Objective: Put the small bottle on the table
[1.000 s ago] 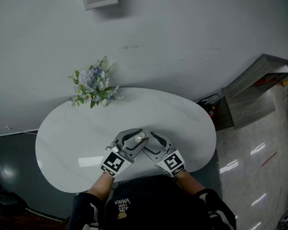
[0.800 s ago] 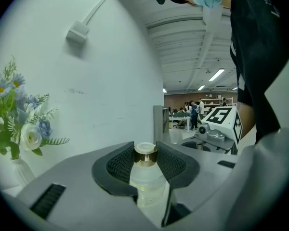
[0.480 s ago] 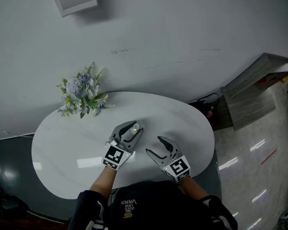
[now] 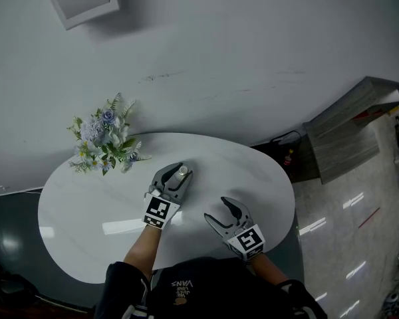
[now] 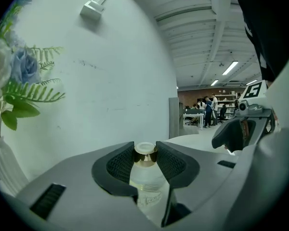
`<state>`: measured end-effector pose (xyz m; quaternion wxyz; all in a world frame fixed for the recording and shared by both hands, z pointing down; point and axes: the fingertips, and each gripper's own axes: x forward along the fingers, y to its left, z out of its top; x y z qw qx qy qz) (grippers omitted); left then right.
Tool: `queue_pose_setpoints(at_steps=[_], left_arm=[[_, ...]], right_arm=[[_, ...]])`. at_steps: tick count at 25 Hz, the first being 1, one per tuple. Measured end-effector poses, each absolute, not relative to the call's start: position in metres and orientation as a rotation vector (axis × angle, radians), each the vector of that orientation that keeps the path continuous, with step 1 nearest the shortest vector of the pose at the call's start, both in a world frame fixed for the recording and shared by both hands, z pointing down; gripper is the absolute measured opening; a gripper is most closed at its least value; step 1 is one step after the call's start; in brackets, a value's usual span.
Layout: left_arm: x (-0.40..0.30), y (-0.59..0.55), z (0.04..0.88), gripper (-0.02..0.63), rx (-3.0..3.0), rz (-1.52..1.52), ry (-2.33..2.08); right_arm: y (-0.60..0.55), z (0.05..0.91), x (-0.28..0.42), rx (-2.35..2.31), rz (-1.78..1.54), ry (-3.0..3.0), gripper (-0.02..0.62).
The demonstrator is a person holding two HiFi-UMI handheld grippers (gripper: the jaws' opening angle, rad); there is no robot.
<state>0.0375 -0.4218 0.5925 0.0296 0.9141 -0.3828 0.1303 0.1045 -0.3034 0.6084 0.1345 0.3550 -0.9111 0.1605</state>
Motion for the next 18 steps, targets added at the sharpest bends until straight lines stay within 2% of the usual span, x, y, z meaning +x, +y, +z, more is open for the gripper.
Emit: queue_pose_setpoints(at_steps=[18], left_arm=[[0.026, -0.443, 0.615, 0.156, 2.789, 0.373, -1.233]], right_arm=[[-0.310, 0.614, 0.104, 1.026, 0.511, -2.650, 0.268]])
